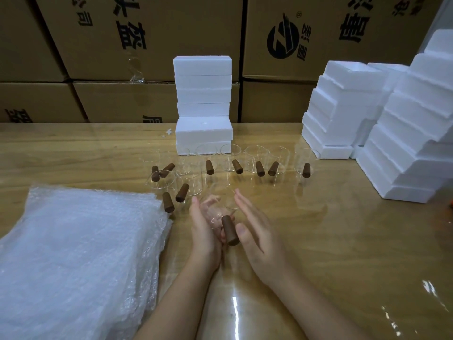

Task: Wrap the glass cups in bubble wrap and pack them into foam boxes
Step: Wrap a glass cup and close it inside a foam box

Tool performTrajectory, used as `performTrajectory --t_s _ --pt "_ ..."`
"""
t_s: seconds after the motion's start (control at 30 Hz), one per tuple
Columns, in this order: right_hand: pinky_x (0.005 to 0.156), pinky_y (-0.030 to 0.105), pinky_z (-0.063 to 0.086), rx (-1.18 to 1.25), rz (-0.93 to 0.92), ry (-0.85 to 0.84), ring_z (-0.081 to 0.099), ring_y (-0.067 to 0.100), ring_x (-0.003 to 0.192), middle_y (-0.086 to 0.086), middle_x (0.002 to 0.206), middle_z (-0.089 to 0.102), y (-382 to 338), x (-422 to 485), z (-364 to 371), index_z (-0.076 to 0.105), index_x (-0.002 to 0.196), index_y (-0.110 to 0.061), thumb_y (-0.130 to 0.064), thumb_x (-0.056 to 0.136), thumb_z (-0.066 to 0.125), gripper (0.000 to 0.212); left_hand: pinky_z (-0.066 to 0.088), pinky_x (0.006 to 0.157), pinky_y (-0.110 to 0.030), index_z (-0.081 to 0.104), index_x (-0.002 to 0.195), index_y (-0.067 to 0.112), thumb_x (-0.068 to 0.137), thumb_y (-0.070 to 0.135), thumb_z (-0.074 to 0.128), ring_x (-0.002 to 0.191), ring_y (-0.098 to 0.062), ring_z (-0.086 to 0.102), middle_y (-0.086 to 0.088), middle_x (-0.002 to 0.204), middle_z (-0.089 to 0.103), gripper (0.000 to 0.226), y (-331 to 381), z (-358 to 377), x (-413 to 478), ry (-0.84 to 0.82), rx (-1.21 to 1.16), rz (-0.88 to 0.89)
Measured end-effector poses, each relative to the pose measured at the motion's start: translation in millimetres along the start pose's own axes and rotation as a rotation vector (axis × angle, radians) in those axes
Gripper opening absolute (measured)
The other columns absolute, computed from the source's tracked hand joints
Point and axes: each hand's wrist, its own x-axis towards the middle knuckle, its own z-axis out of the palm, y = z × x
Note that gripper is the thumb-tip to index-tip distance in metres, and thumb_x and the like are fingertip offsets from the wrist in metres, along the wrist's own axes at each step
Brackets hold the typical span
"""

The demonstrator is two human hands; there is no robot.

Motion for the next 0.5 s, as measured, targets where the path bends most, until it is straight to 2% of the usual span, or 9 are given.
performTrajectory --t_s 0.1,0.2,0.3,0.37,0.43,0.47,0.5 --pt "0.116 0.027 0.022 -0.014 -0.077 0.007 0.023 0.003 0.142 -0.012 0.152 0.033 -2.4 -1.9 4.1 0.037 0.143 -0.021 -0.040 0.096 0.036 0.051 0.039 0.056 -0.027 0.064 0.090 0.017 0.094 0.059 0.026 0.057 -0.017 0.055 -0.005 0.059 0.058 0.056 2.1 -0.5 1.3 0.032 -0.024 -0.026" --pt "0.115 0.029 0.023 -0.039 -0.166 0.026 0.026 0.007 0.142 -0.007 0.151 0.035 -3.2 -1.8 6.5 0.038 0.143 -0.017 -0.040 0.098 0.037 0.051 0.037 0.061 -0.031 0.065 0.089 0.017 0.094 0.059 0.028 0.069 -0.025 0.051 -0.016 0.086 0.055 0.056 4.0 1.2 0.1 0.045 -0.062 -0.042" --pt "0.114 0.035 0.028 -0.060 -0.233 0.056 0.029 0.013 0.142 -0.002 0.151 0.038 -2.2 -2.0 7.6 0.042 0.142 -0.012 -0.043 0.099 0.033 0.053 0.038 0.067 -0.034 0.062 0.102 0.012 0.095 0.058 0.025 0.088 -0.029 0.049 -0.014 0.102 0.053 0.060 1.9 0.6 -0.9 0.007 -0.019 -0.027" --pt "0.113 0.040 0.030 -0.071 -0.254 0.063 0.029 0.015 0.142 -0.001 0.151 0.038 -2.1 -2.2 9.0 0.042 0.141 -0.010 -0.040 0.098 0.037 0.053 0.042 0.071 -0.038 0.058 0.114 0.005 0.096 0.057 0.022 0.086 -0.030 0.052 -0.017 0.093 0.058 0.065 -1.2 0.0 -0.6 -0.039 0.040 0.005" --pt "0.112 0.044 0.031 -0.060 -0.253 0.065 0.028 0.016 0.142 -0.001 0.151 0.037 -2.7 -2.5 9.7 0.041 0.142 -0.010 -0.034 0.096 0.041 0.052 0.046 0.060 -0.029 0.053 0.119 -0.004 0.098 0.055 0.019 0.063 -0.024 0.056 -0.014 0.069 0.062 0.071 -2.8 -0.2 -2.0 -0.086 0.100 0.045" --pt "0.112 0.046 0.031 -0.054 -0.247 0.064 0.028 0.016 0.143 -0.001 0.152 0.036 -3.4 -2.6 9.2 0.040 0.142 -0.011 -0.032 0.095 0.042 0.052 0.045 0.057 -0.028 0.054 0.117 -0.006 0.098 0.054 0.019 0.059 -0.024 0.057 -0.016 0.065 0.062 0.072 -2.9 0.5 -3.7 -0.122 0.113 0.075" --pt "0.112 0.047 0.030 -0.050 -0.239 0.062 0.027 0.014 0.143 -0.003 0.152 0.034 -4.1 -2.5 8.2 0.039 0.143 -0.012 -0.031 0.095 0.041 0.052 0.045 0.062 -0.033 0.059 0.112 -0.005 0.097 0.057 0.022 0.065 -0.028 0.057 -0.027 0.070 0.060 0.074 -1.6 1.5 -6.6 -0.165 0.113 0.100"
